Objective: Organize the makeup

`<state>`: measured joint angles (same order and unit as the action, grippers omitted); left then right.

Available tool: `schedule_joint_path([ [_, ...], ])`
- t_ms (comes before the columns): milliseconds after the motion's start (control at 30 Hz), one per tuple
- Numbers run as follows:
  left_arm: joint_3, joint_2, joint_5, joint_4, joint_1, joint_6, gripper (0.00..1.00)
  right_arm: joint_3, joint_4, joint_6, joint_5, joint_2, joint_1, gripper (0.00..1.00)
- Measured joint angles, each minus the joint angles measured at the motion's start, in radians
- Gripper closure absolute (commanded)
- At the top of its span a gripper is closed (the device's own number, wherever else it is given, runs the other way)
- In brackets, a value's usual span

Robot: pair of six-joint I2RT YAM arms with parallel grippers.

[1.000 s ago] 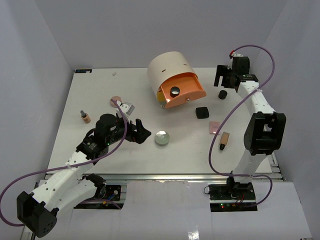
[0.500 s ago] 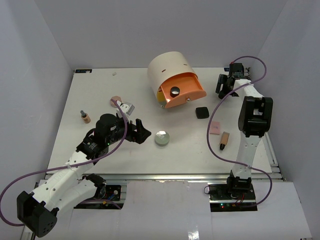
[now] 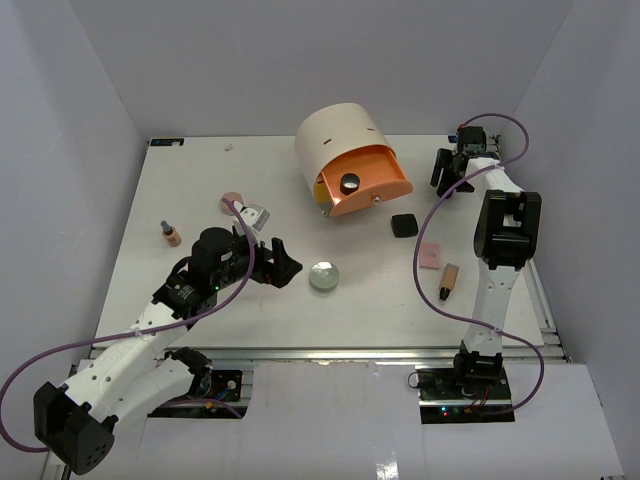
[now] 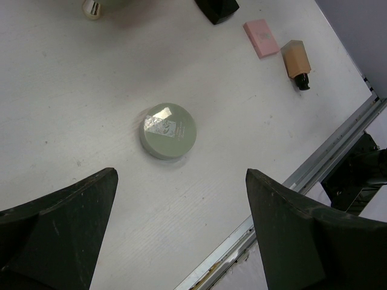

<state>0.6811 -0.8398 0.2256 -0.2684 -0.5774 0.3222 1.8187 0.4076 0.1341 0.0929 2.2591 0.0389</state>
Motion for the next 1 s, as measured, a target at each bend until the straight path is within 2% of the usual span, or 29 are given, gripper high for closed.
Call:
schedule_joint_path([
  [400,0.0,-0.001,0.0,0.0,0.0,0.0,0.02,-0.016,-0.004,0.019,-0.052,0.002,0.014,0.48],
  [500,0.0,-0.001,0.0,0.0,0.0,0.0,0.02,-0.018,-0.011,0.017,-0.055,0.002,0.014,0.6],
  [567,0.0,-0.001,0.0,0.0,0.0,0.0,0.02,-0.026,-0.02,0.015,-0.057,-0.001,0.015,0.73],
  [667,0.0,-0.001,0.0,0.0,0.0,0.0,0.02,-0.064,-0.026,0.004,-0.066,-0.028,0.017,0.83],
  [767,0.0,0.0,0.0,0.0,0.0,0.0,0.02,-0.229,-0.063,-0.021,-0.086,-0.146,0.018,0.88],
  [833,0.0,0.001,0.0,0.0,0.0,0.0,0.02,-0.363,-0.078,-0.045,-0.107,-0.273,0.015,0.91],
  [1000,0.0,0.007,0.001,0.0,0.0,0.0,0.02,-0.63,-0.184,-0.154,-0.166,-0.64,-0.017,0.92],
])
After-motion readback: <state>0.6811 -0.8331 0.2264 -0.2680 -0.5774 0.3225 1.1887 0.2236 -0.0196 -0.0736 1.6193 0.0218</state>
